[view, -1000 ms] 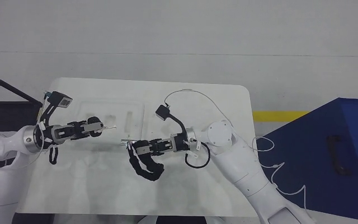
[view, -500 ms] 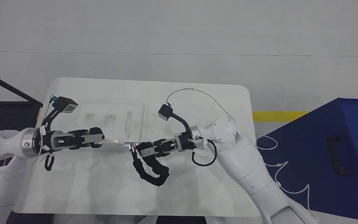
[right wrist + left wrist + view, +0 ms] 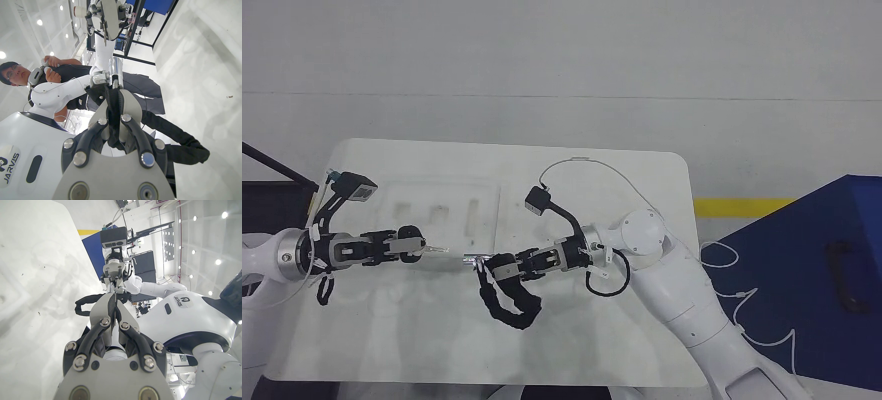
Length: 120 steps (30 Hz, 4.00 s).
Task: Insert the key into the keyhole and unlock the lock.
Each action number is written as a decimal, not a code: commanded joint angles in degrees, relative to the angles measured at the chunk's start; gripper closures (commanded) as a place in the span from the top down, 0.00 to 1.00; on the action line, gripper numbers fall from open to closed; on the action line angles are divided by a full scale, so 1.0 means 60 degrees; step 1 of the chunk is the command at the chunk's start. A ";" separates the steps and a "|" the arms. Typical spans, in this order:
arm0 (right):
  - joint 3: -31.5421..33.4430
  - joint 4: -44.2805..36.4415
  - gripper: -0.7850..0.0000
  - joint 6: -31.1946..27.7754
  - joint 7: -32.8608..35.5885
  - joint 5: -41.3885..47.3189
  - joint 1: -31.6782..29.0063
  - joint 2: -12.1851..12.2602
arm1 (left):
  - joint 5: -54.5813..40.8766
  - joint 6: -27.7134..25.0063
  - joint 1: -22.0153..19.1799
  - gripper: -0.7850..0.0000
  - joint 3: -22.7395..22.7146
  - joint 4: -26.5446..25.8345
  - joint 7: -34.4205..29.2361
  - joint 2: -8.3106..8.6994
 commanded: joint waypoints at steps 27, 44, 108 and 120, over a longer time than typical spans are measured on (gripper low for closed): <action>-0.0196 -0.0399 0.00 -0.0323 -0.0159 0.0038 -0.0071 0.0206 | 0.0253 -0.0382 0.0374 0.00 0.0219 -0.0583 0.0227 0.0088; -0.0518 -0.0392 0.00 -0.0434 -0.0305 0.0041 0.0156 0.0223 | 0.0390 -0.0289 0.0236 0.00 0.0531 -0.0822 0.0134 0.0202; 0.0022 -0.1657 0.00 0.0446 -0.0435 0.0549 -0.0656 0.0736 | -0.0656 -0.0861 0.1538 0.47 -0.0163 -0.1186 0.0717 0.0100; -0.0066 -0.1646 0.00 0.0467 -0.0413 0.0669 -0.0565 0.0784 | -0.0485 -0.0798 0.1403 0.00 0.0064 -0.1256 0.0651 0.0071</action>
